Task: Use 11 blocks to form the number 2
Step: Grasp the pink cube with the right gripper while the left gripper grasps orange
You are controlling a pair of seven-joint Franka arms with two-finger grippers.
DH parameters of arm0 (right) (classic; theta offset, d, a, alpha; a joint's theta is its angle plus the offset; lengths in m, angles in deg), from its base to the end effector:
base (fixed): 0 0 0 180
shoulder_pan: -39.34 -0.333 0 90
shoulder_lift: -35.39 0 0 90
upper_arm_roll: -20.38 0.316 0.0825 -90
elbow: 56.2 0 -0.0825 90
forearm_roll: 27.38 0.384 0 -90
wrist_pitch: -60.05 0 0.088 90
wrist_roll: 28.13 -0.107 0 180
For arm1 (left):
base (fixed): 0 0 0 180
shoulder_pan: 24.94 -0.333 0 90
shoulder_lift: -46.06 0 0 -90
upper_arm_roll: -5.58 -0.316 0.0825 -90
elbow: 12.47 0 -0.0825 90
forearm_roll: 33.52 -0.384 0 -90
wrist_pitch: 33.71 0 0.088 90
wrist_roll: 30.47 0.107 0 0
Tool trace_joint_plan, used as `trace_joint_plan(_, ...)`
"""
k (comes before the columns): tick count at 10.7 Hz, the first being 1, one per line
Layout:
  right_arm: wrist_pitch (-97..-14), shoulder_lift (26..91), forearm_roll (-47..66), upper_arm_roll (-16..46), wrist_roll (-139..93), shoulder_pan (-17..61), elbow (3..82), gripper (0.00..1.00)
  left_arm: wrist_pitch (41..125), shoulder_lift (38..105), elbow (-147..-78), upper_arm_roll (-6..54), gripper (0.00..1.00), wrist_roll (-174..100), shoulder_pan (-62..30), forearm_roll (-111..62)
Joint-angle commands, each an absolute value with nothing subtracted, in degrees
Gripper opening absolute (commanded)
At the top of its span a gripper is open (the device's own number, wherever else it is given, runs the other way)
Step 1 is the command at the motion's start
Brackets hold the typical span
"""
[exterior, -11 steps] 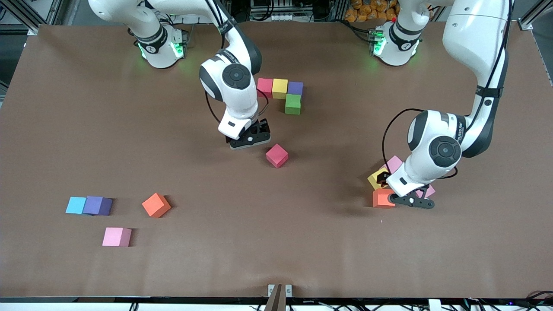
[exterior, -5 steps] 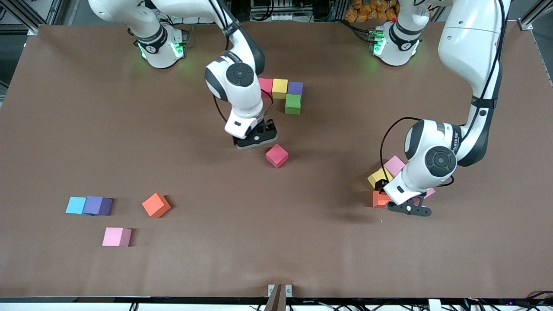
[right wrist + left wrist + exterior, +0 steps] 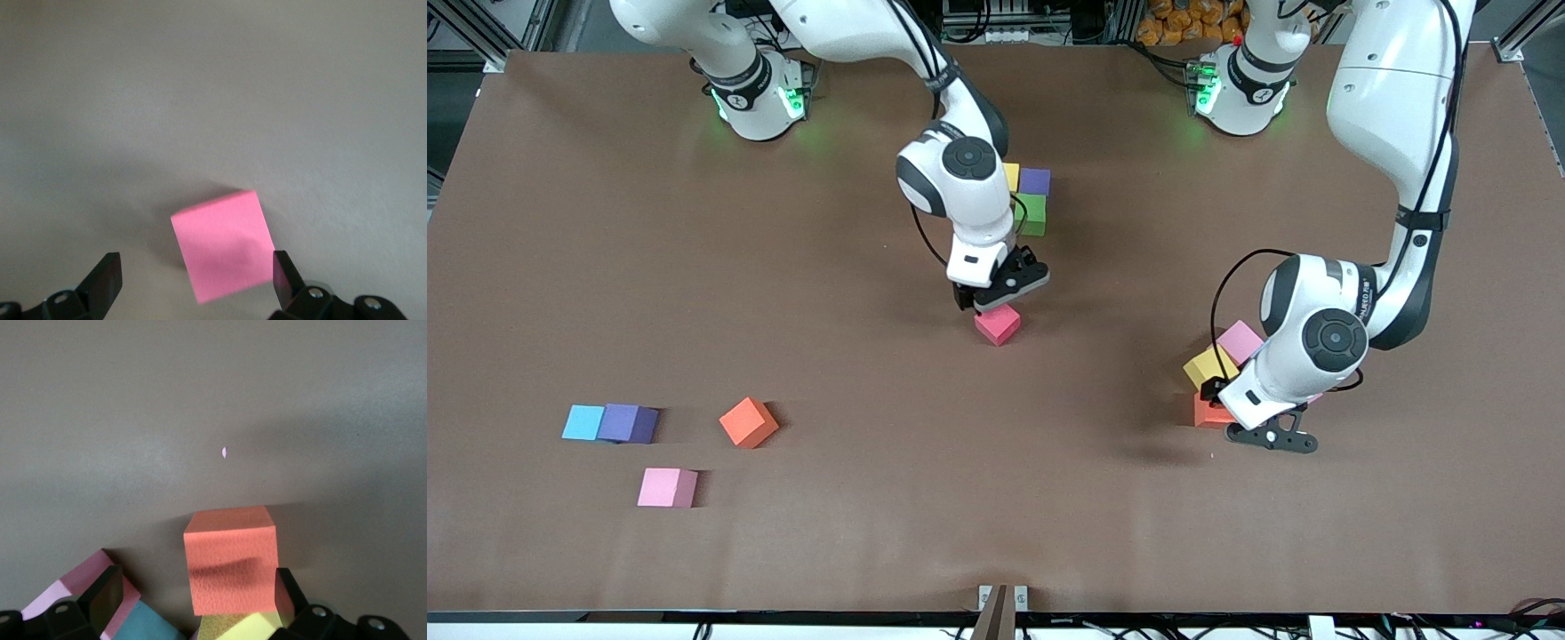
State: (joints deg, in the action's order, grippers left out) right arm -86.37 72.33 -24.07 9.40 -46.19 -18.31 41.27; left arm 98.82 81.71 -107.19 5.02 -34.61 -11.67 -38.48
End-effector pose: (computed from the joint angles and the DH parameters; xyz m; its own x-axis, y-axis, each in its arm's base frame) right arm 0.4669 0.5176 0.2467 0.8513 0.4709 0.2316 0.4838 -0.8752 0.0012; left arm 0.6725 -0.1508 0.2523 0.9772 -0.2085 0.0405 -0.2055 -0.9762 -0.0688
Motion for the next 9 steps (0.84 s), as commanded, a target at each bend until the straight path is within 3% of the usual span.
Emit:
trace_joint_plan(1,-88.8,75.3,-23.2,9.5,-40.9,-17.7,39.0,1.00,100.2,83.1,-105.7,3.8,1.00,-34.3,-9.9,-39.2)
trace_joint_plan(5,-90.1,76.6,-23.2,9.5,-32.2,-17.0,39.2,1.00,101.3,83.2,-105.7,3.8,1.00,-34.6,-9.9,-39.1)
trace_joint_plan(9,-96.7,77.6,-22.9,9.6,-33.1,-17.0,42.5,0.97,102.6,84.2,-105.7,3.8,1.00,-34.6,-9.9,-39.2)
